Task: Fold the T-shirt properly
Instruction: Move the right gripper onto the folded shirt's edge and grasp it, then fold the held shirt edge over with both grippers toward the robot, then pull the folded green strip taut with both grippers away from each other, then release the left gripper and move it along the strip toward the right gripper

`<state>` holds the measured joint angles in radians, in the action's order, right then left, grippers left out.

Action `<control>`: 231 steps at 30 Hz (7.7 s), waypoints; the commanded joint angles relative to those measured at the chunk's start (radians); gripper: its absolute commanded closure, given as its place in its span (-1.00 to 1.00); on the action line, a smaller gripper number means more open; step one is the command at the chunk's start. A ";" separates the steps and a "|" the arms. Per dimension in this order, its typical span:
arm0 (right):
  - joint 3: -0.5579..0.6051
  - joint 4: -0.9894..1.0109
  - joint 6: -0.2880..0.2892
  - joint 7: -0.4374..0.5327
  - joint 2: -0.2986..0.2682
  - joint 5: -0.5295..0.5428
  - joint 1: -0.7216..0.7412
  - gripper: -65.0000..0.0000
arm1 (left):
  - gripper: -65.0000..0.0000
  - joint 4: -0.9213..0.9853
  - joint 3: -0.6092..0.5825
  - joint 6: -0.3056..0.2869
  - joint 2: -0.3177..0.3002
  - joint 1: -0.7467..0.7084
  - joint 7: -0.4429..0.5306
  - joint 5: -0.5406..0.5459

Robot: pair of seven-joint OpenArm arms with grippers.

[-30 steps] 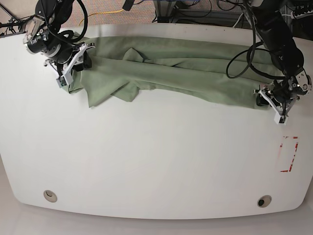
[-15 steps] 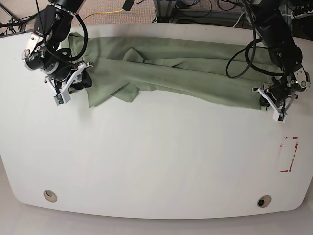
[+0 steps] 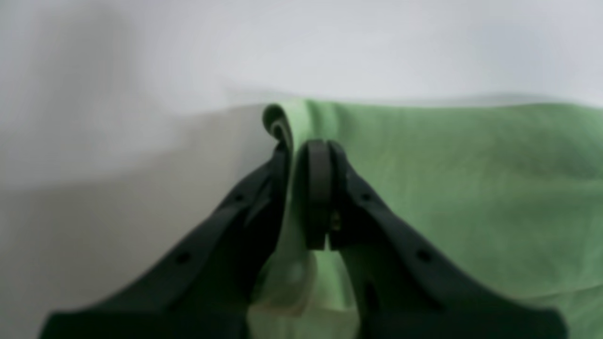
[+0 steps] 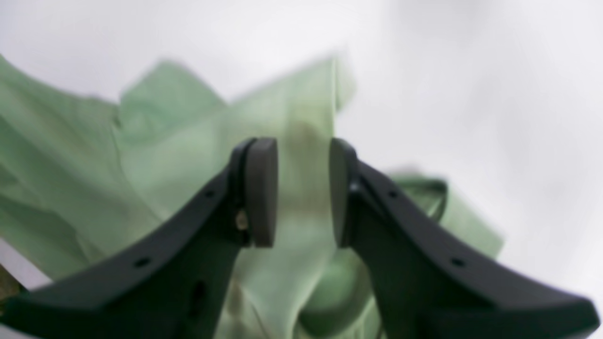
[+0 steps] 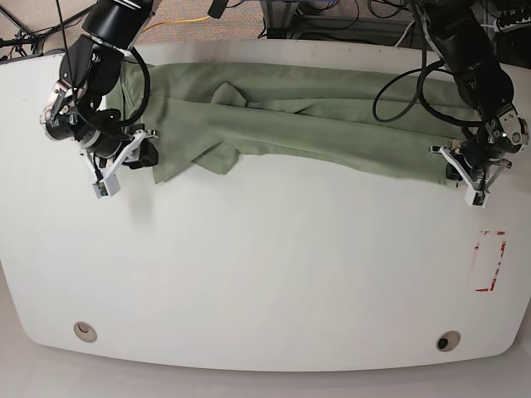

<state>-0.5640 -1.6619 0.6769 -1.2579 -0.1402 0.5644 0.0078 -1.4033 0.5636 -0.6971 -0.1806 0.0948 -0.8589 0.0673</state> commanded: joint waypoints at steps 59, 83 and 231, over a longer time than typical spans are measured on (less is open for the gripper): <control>0.080 -0.186 -0.058 0.050 -0.039 0.227 -0.165 1.00 | 0.96 -0.411 0.029 -0.001 0.028 -0.140 -0.010 0.084; 0.051 -0.182 -0.067 0.036 -0.077 0.288 -0.286 1.00 | 0.95 -0.428 0.108 -0.001 -0.029 -0.324 -0.012 0.081; 0.015 0.027 -0.012 0.048 -0.072 0.294 -0.268 -0.30 | 0.93 -0.531 -0.449 -0.001 0.026 -0.304 -0.345 0.592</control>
<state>-0.5457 -1.6238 0.6594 -1.2095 -0.2016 0.8616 -0.2653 -1.9160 0.1268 -0.6971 -0.1524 -0.2180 -1.2217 0.6502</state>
